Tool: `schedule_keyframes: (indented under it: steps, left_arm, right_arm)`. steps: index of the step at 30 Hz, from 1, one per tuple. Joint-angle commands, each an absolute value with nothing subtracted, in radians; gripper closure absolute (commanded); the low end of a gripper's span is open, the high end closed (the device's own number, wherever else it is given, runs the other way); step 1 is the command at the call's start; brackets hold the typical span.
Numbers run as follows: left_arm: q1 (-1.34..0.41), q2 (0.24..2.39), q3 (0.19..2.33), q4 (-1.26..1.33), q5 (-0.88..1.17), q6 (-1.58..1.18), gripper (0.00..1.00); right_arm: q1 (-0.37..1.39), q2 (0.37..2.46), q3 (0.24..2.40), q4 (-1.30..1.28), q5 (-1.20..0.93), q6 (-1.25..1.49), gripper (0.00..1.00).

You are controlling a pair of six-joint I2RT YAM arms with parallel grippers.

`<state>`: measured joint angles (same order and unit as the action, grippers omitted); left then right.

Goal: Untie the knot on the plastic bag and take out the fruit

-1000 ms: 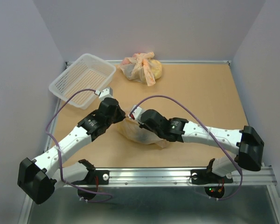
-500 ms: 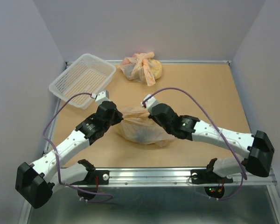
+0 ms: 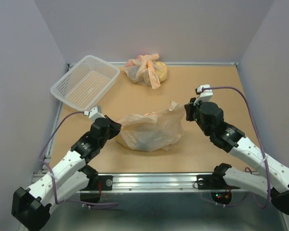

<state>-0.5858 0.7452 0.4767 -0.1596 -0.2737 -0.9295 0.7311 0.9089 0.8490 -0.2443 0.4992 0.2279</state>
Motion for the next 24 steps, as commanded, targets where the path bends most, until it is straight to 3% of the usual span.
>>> schedule_keyframes:
  steps: [1,2,3,4,6,13,19,24]
  left_arm:
    - [-0.578,0.669,0.532,-0.089,-0.174,-0.769,0.73]
    - [-0.578,0.655,0.579,-0.097,-0.152,-0.729,0.48]
    - [-0.578,0.646,0.606,-0.104,-0.132,-0.694,0.38]
    - [-0.58,0.635,0.635,-0.126,-0.099,-0.608,0.21]
    - [-0.583,0.661,0.728,-0.152,-0.049,-0.492,0.04]
    - [-0.685,0.906,0.954,-0.225,-0.044,-0.416,0.01]
    - [-0.925,1.139,1.029,-0.291,-0.343,-0.417,0.01]
    - [-0.945,1.242,1.031,-0.336,-0.564,-0.553,0.01]
  right_arm:
    - [0.724,0.871,0.848,-0.169,0.197,0.177,1.0]
    - [0.724,0.865,0.85,-0.169,0.11,0.163,1.0]
    - [0.724,0.859,0.85,-0.17,0.086,0.161,1.0]
    - [0.724,0.847,0.845,-0.173,0.068,0.16,1.0]
    - [0.724,0.833,0.841,-0.173,0.014,0.15,1.0]
    - [0.724,0.847,0.842,-0.172,-0.02,0.134,1.0]
    - [0.724,0.835,0.833,-0.172,-0.006,0.124,1.0]
    - [0.724,0.812,0.818,-0.175,0.046,0.124,1.0]
